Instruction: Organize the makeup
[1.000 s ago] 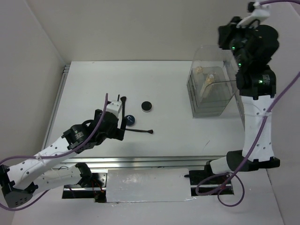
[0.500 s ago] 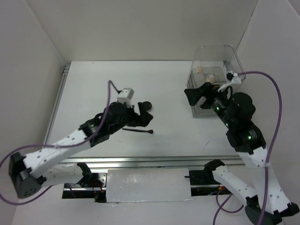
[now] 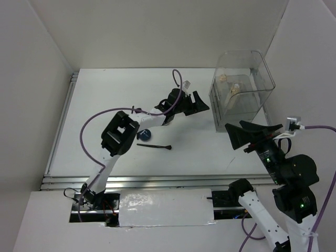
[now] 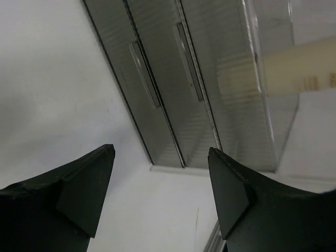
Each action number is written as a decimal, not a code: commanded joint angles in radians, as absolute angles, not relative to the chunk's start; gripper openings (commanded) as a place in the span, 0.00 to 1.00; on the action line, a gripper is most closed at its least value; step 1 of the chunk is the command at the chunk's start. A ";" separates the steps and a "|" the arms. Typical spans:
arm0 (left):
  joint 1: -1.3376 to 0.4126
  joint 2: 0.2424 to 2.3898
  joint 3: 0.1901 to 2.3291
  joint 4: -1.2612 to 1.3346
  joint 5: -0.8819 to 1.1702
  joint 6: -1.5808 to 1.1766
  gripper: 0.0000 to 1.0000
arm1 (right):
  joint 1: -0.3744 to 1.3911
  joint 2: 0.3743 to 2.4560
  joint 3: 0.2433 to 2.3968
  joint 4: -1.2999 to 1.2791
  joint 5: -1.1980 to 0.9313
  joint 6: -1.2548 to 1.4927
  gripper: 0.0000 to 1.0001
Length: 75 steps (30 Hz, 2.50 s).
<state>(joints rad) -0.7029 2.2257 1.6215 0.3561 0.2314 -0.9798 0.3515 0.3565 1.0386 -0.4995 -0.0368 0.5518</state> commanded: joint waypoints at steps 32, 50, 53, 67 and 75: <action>-0.658 2.737 2.221 0.663 0.396 -1.356 0.48 | 0.367 0.244 1.100 -0.658 -0.247 0.459 1.00; -0.699 2.798 2.303 0.638 0.359 -1.376 0.49 | 0.371 0.236 1.112 -0.670 -0.256 0.453 1.00; -0.707 2.793 2.289 0.644 0.348 -1.374 0.48 | 0.379 0.233 1.112 -0.672 -0.249 0.449 1.00; -0.726 2.801 2.261 0.704 0.315 -1.402 0.43 | 0.399 0.222 1.091 -0.660 -0.224 0.443 1.00; -0.730 2.807 2.238 0.732 0.307 -1.410 0.46 | 0.403 0.219 1.088 -0.660 -0.213 0.443 1.00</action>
<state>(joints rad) -0.7040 2.7800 2.2402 0.6514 0.2989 -1.3968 0.3950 0.2302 1.0821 -0.6743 -0.2218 0.4549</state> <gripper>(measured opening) 0.459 0.997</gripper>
